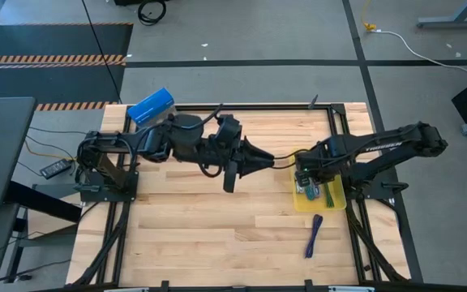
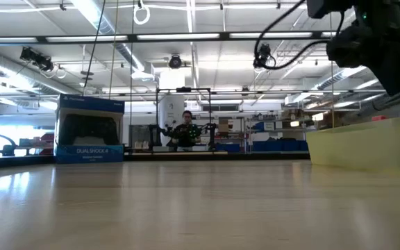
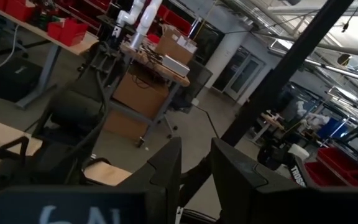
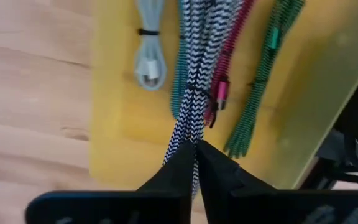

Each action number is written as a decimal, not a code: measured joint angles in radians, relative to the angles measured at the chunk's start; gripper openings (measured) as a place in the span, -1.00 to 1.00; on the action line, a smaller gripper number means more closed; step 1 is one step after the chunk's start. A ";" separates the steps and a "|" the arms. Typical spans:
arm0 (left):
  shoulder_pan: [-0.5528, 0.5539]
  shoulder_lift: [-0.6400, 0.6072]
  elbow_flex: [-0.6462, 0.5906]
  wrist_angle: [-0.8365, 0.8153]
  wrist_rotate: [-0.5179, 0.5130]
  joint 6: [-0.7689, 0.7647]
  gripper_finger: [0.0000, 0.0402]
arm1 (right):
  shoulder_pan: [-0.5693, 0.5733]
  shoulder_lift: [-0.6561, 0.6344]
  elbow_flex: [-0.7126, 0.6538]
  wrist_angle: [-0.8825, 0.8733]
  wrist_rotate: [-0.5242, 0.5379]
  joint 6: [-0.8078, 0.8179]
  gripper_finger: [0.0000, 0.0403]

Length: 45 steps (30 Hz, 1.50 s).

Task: Pick and place USB-C Cables
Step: Put the gray USB cable into the yellow container, then put the purple USB cable into the yellow container

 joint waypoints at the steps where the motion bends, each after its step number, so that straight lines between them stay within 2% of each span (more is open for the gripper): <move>1: -0.004 0.000 0.000 0.000 0.000 0.011 -0.53 | 0.004 0.000 -0.010 0.000 0.000 0.015 -0.83; 9: -0.019 0.000 0.000 -0.004 0.004 0.026 -0.53 | 0.043 0.000 -0.019 0.026 0.019 0.071 -0.40; 12: -0.018 0.000 0.000 -0.004 0.024 0.027 -0.53 | 0.071 0.000 -0.019 0.053 -0.007 0.108 -0.26; 17: -0.018 0.000 0.000 -0.019 0.029 0.036 -0.53 | 0.193 0.000 0.040 0.154 -0.060 0.243 -0.12; 25: -0.008 0.000 0.000 -0.042 0.030 0.123 -0.53 | 0.467 0.045 0.089 0.193 -0.079 0.648 -0.06; 30: 0.006 0.000 0.000 -0.056 0.032 0.123 -0.53 | 0.579 0.134 0.090 0.243 -0.109 0.800 -0.06; 36: 0.015 0.000 0.000 -0.054 0.083 0.118 -0.53 | 0.625 0.267 0.090 0.295 -0.140 0.826 -0.06; 45: 0.018 0.000 0.000 -0.031 0.098 0.035 -0.53 | 0.654 0.414 0.090 0.407 -0.113 0.796 -0.06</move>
